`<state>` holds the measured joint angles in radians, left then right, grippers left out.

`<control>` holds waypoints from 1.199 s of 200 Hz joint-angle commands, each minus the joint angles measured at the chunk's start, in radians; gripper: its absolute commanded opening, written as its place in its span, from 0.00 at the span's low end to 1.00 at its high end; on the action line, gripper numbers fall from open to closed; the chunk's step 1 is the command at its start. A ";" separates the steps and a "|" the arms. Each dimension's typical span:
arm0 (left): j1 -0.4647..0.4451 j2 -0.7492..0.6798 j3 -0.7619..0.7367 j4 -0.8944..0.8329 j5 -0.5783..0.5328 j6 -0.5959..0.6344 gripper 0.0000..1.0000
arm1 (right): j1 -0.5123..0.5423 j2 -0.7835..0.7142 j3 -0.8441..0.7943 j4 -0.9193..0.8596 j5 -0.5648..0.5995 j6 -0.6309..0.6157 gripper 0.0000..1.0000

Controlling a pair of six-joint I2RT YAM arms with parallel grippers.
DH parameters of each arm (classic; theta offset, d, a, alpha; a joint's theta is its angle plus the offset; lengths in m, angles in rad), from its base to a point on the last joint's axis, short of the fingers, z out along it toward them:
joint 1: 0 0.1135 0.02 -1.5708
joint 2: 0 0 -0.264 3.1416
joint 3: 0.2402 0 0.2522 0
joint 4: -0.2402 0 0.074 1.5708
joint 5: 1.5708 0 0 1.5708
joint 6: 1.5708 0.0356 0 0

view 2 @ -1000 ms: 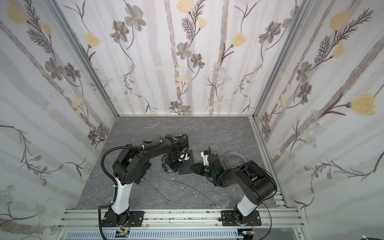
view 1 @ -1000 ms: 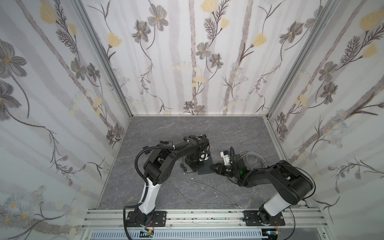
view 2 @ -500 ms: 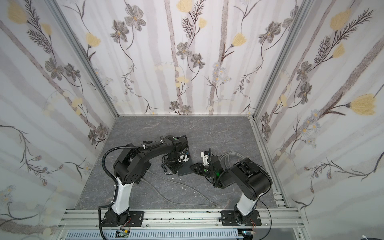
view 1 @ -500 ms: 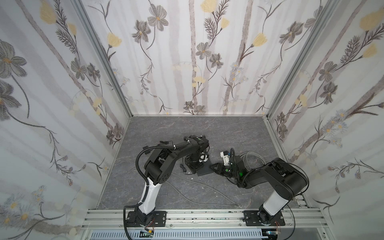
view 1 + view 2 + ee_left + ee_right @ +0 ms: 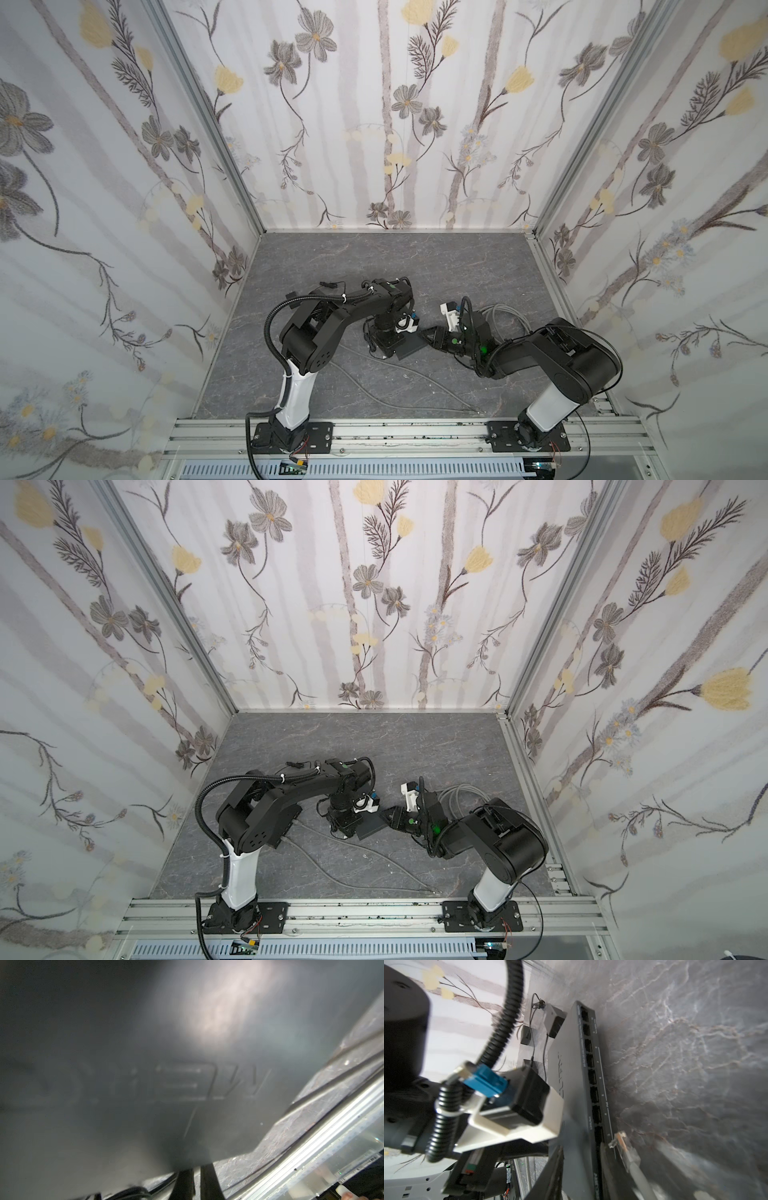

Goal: Insert the plug into the switch port

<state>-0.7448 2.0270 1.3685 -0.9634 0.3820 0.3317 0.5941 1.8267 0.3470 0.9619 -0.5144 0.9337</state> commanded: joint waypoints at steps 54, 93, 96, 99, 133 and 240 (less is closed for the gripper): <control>-0.002 0.015 0.028 0.989 0.083 -0.004 0.00 | 0.013 0.010 -0.005 0.007 -0.350 0.033 0.31; 0.005 0.016 0.078 0.880 0.074 0.045 0.00 | 0.013 0.009 -0.003 -0.006 -0.344 0.031 0.31; 0.008 0.017 0.108 0.873 0.077 0.050 0.00 | 0.013 0.006 -0.003 -0.008 -0.342 0.030 0.31; 0.010 0.020 0.118 0.866 0.078 0.055 0.00 | 0.013 0.004 -0.003 -0.011 -0.339 0.029 0.32; 0.046 0.061 0.184 0.800 0.102 0.110 0.00 | -0.011 -0.035 0.000 -0.109 -0.272 0.003 0.41; 0.091 0.062 0.173 0.822 0.188 0.149 0.21 | -0.092 -0.092 0.047 -0.306 -0.193 -0.080 0.48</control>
<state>-0.6502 2.1094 1.5597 -0.4046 0.4076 0.4667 0.5285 1.7714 0.3752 0.7097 -0.6025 0.9028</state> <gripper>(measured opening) 0.196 0.478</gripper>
